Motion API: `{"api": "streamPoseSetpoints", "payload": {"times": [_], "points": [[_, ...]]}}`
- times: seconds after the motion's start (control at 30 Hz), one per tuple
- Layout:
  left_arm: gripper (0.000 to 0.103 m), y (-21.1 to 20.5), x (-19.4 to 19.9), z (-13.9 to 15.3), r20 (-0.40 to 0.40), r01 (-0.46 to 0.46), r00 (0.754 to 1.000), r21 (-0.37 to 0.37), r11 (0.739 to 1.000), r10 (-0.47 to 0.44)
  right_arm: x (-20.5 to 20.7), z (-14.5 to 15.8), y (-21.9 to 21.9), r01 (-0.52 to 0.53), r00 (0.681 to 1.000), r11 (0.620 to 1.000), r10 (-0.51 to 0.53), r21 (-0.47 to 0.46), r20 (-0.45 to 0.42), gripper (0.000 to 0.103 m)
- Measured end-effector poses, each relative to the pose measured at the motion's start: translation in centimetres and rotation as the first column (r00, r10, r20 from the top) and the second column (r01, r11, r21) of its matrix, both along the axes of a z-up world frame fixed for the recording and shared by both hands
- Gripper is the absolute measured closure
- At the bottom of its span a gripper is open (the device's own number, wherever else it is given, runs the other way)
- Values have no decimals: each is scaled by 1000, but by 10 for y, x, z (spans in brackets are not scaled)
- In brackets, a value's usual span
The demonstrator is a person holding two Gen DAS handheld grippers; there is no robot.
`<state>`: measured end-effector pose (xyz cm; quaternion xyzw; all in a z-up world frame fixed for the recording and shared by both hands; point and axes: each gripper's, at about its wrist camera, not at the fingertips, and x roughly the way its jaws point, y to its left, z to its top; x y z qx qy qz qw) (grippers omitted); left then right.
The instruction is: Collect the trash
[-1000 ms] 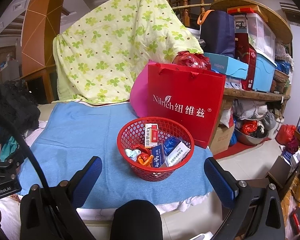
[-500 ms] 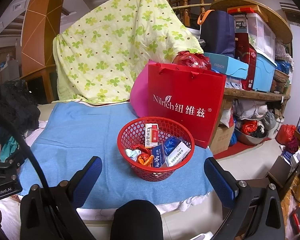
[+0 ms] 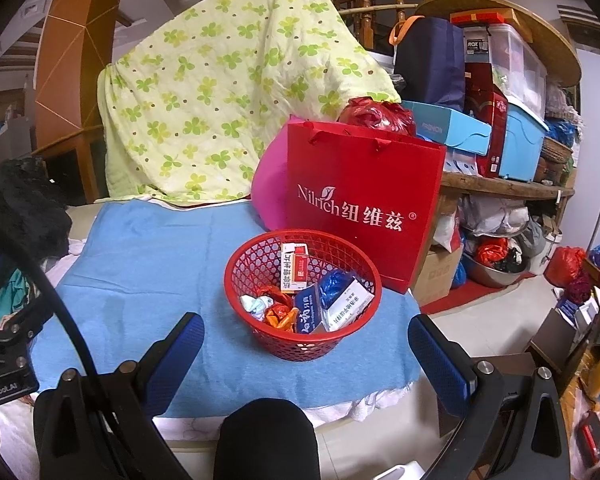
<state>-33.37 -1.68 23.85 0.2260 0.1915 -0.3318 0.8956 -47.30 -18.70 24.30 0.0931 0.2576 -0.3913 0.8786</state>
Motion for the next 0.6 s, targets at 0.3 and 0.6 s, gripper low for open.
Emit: {"api": "streamPoseSetpoints", "payload": {"times": [0.3,0.6], "points": [[0,-6,1,-4,-6,19,1000,0,1000,-19,-1,-2,-4,16,1000,1000,-16,1,-1,0],[0,-18,26,-14,-48,81,995,-41,996,-83,10,-5,-24,60,998,998,-60,-6,-18,0]]}}
